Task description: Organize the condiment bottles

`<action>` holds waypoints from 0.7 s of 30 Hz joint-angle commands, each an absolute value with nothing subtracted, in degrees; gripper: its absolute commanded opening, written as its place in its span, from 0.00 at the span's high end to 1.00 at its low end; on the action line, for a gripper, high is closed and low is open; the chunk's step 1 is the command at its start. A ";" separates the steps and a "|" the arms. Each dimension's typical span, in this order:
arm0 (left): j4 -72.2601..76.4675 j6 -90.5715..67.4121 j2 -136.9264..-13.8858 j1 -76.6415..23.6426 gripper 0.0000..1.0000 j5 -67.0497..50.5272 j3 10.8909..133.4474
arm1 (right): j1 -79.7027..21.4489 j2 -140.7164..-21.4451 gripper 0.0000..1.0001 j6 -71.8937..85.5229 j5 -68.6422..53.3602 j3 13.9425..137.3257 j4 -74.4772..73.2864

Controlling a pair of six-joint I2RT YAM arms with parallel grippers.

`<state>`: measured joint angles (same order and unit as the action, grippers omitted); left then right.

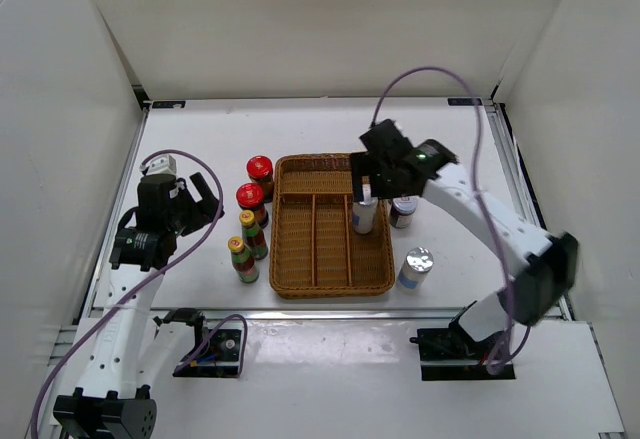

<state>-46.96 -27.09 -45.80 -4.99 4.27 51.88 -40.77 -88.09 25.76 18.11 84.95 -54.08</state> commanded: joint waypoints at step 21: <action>-47.02 -27.16 -45.62 -5.01 0.00 3.52 51.50 | -38.50 -58.36 0.03 51.86 17.23 56.17 -68.47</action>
